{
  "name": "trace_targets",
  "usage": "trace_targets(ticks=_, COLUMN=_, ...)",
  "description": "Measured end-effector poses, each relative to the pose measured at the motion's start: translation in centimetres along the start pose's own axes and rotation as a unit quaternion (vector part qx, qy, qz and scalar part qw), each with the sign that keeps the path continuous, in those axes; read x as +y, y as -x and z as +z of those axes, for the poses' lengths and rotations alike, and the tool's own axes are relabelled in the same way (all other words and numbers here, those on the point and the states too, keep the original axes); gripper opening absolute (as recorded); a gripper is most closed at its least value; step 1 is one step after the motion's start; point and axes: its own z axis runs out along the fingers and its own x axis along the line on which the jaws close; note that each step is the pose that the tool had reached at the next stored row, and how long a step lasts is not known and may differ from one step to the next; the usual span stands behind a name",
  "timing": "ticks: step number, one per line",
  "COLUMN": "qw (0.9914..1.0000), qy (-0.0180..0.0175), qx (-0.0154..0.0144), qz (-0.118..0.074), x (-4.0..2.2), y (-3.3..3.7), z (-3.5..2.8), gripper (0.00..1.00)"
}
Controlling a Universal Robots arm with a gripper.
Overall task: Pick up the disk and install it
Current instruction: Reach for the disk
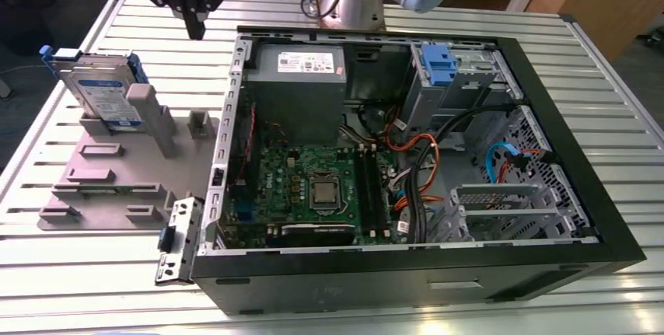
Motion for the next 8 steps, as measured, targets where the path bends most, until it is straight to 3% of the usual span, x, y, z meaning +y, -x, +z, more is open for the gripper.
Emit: trace_targets(ticks=8, qw=1.00000, qy=0.0000, qx=0.0000, qz=0.000, x=-0.01, y=-0.14, z=0.00, gripper=0.11)
